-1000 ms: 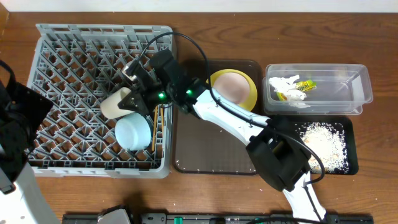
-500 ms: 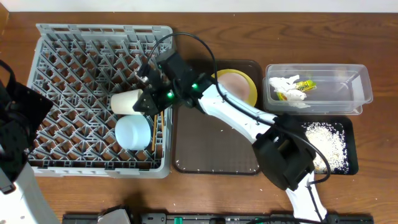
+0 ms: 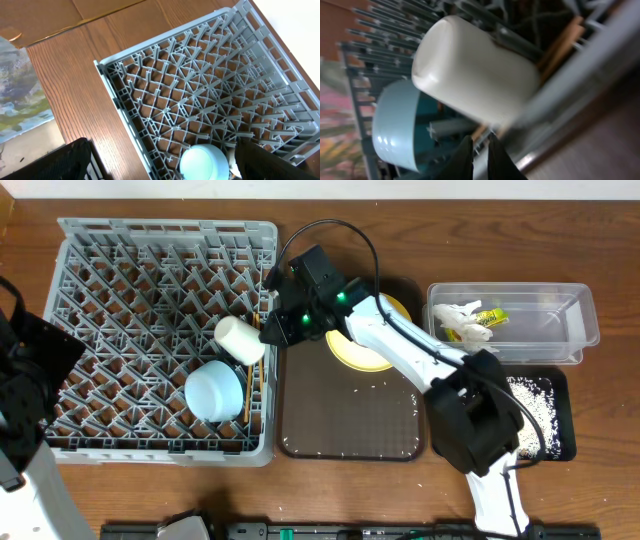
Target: Sort waste into correct bins and load items into the dishwasher
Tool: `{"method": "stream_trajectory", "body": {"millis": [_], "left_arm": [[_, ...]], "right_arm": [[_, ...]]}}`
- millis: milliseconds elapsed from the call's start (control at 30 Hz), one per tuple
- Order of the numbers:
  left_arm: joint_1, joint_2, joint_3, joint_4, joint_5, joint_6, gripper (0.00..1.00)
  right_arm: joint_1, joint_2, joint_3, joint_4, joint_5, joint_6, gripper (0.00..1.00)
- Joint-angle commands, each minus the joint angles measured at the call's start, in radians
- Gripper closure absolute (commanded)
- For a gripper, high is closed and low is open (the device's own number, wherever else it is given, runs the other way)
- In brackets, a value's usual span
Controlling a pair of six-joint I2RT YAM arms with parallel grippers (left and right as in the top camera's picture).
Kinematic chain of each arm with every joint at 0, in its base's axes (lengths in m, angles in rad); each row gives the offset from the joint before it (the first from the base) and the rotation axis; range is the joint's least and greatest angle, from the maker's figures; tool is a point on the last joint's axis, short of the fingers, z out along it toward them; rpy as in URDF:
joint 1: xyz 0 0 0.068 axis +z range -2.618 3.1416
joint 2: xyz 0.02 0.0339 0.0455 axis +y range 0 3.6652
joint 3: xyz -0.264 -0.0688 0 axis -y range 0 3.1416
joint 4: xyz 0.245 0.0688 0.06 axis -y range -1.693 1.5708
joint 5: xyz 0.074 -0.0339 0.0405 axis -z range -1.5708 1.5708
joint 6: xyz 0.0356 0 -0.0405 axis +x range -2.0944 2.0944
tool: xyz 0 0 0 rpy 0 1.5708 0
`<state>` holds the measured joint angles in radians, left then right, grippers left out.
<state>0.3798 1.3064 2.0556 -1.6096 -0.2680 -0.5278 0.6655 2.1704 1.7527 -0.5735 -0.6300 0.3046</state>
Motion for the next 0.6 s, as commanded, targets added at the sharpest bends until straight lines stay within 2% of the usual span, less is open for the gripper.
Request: {"method": "stream_trajectory", "body": {"millis": [0, 133, 233, 267, 367, 567], "left_arm": [[0.006, 0.001, 0.009, -0.051, -0.003, -0.013, 0.07], [0.006, 0.001, 0.009, -0.051, -0.003, -0.013, 0.07], [0.006, 0.001, 0.009, -0.051, -0.003, -0.013, 0.07], [0.006, 0.001, 0.009, -0.051, -0.003, -0.013, 0.07], [0.006, 0.001, 0.009, -0.051, -0.003, -0.013, 0.07], [0.006, 0.001, 0.009, -0.051, -0.003, -0.013, 0.07]], "right_arm": [[0.005, -0.130, -0.003, -0.055, 0.189, -0.068, 0.87], [0.015, -0.229, -0.003, -0.133, 0.414, -0.125, 0.82], [0.017, -0.274, -0.003, -0.201, 0.637, -0.139, 0.72], [0.016, -0.279, -0.003, -0.225, 0.685, -0.157, 0.65], [0.015, -0.274, -0.004, -0.276, 0.716, -0.190, 0.53], [0.014, -0.227, -0.039, -0.307, 0.760, -0.196, 0.52]]}}
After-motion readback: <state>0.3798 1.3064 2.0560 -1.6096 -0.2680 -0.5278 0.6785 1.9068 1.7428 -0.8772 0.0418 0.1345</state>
